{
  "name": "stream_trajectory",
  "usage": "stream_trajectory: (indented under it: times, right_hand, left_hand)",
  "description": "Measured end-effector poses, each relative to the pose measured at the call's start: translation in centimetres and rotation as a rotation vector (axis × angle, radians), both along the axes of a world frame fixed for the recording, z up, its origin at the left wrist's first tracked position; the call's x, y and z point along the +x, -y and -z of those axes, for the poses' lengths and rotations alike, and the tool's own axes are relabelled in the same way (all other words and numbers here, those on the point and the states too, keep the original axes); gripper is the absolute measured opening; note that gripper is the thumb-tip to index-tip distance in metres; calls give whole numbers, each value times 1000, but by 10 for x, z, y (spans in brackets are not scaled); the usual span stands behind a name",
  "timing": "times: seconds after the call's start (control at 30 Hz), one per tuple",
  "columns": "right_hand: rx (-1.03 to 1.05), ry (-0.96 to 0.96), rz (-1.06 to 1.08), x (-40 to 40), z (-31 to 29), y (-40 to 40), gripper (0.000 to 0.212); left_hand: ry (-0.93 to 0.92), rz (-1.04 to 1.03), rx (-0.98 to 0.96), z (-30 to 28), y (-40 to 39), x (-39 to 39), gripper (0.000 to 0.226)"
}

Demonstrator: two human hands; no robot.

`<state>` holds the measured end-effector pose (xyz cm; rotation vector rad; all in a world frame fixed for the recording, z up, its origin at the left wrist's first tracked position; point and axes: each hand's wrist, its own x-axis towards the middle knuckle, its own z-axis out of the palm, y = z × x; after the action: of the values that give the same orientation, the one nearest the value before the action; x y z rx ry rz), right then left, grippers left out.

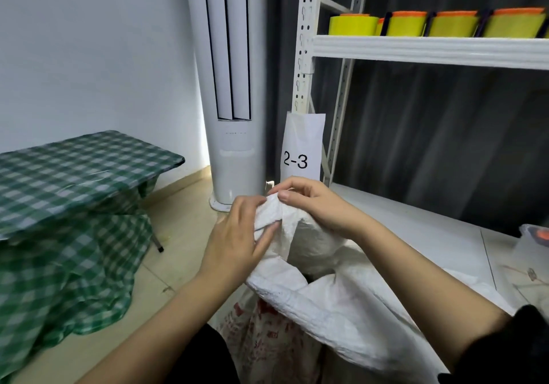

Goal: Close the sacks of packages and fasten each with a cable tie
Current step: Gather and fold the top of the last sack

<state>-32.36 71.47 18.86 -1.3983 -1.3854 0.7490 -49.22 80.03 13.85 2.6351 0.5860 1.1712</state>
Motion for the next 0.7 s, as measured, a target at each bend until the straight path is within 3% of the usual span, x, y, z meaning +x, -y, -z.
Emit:
stream_trajectory:
  times: [0.07,0.13,0.2,0.27,0.3,0.33,0.4,0.5,0.53,0.57,0.67,0.7]
  right_hand:
    - [-28,-57,-14,-2,1,-1,21]
    - [22,34,60,-4,6,0,25]
    - [56,364,188,-7,14,4,41]
    - [74,783,306,-10,21,11,51]
    - [120,857,332,-11,23,13,49]
    - [169,813,333,-12,24,14,42]
    - [217,491,247,-9,22,14,22]
    - [57,145,90,0,17,10,7]
    - [-15,66,38,1,17,9,9]
    - [-76,-4,-4,2,16,8,11]
    - [-170,-115,-53,0,16,-3,11]
    - [-166,-134,-53,-3,16,-7,8]
  left_hand:
    - [51,28,-38,1,-3,-1,34]
    - [79,56,-192,1,-6,-3,25]
    - [130,89,-391,0,-9,-2,13]
    - [178,145,-591,-5,-10,0,16]
    - [199,204,-718,-8,-10,1,19]
    - [225,283,-859,-9,-10,1,21]
    - [246,428,-1125,-8,-11,-1,24]
    - [262,504,-1319,-8,-13,-7,27]
    - [240,443,-1243,-8,-13,-9,29]
    - [177,333,-1049,-9,-13,-10,30]
    - [-53,-91,-218,-6,-5,-10,42]
    - [-72,-122,-71,-4,-2,-8,47]
